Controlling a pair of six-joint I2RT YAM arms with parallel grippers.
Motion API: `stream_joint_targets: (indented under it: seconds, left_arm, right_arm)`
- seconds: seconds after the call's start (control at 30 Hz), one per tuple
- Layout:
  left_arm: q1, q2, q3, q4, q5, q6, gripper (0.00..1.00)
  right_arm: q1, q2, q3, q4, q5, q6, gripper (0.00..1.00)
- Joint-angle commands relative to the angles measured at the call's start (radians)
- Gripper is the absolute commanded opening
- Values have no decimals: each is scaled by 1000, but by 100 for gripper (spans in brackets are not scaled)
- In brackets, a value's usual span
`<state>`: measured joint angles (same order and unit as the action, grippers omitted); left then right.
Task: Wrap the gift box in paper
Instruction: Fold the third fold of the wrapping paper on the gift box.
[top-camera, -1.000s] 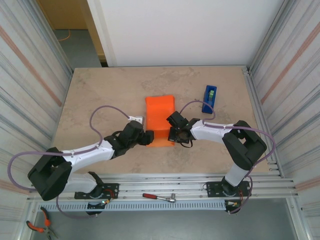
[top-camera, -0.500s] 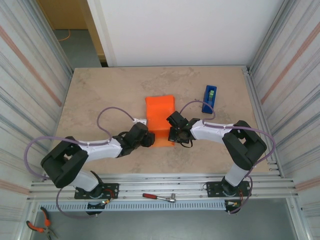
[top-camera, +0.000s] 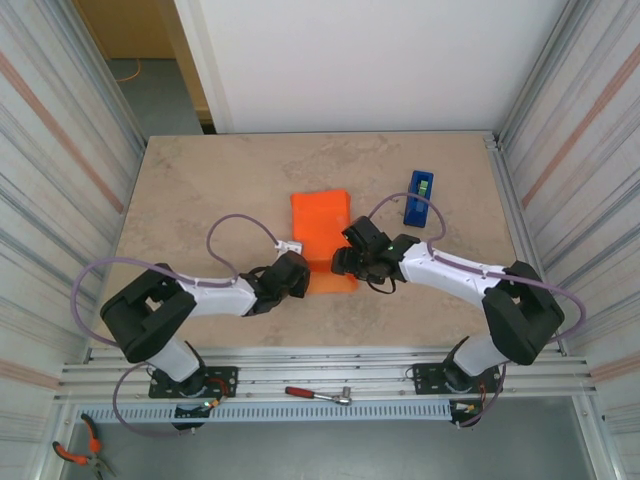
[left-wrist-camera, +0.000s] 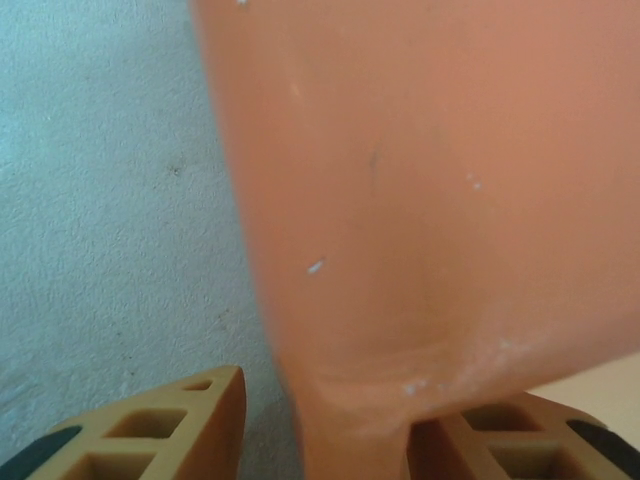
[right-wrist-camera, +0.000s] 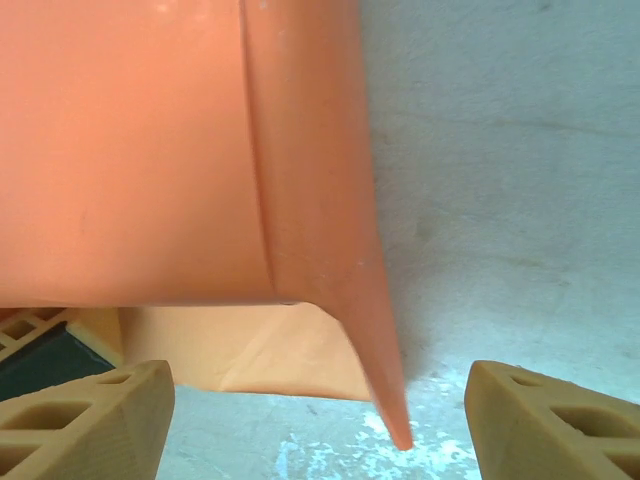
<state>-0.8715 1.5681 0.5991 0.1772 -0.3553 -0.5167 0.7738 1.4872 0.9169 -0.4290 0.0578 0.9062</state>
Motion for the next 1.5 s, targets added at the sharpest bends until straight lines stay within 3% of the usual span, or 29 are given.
stream_joint_targets:
  seconds: [0.0, 0.17, 0.47, 0.8, 0.93, 1.1, 1.23, 1.3, 1.33, 1.4, 1.47]
  left_arm:
    - [-13, 22, 28, 3, -58, 9, 43]
    - [-29, 42, 39, -7, -79, 14, 40]
    - [-47, 63, 44, -13, -94, 12, 35]
    - [-57, 69, 45, -11, -94, 13, 30]
    - [-58, 69, 43, -11, -91, 16, 25]
    - [-60, 72, 43, -7, -86, 21, 16]
    - [-60, 73, 48, -7, -78, 28, 0]
    - [-61, 70, 48, -5, -71, 36, 0]
    - [-61, 68, 50, -8, -71, 39, 0]
    - [-61, 55, 49, -19, -70, 48, 14]
    - [-62, 23, 47, -35, -68, 60, 27]
  right_arm:
    - [-1, -7, 9, -84, 74, 13, 76]
    - [-14, 25, 8, -59, 3, 7, 68]
    - [-14, 100, 5, 14, 9, 51, 50]
    - [-15, 178, 42, 19, 28, 53, 17]
    - [-14, 181, 43, 23, 31, 53, 0]
    - [-13, 184, 50, 10, 36, 51, 5]
    - [-13, 188, 52, 15, 33, 43, 0]
    - [-14, 194, 54, 13, 36, 42, 0]
    - [-14, 195, 55, 12, 36, 41, 0]
    - [-14, 197, 55, 8, 34, 36, 0]
    - [-14, 194, 59, 0, 32, 31, 6]
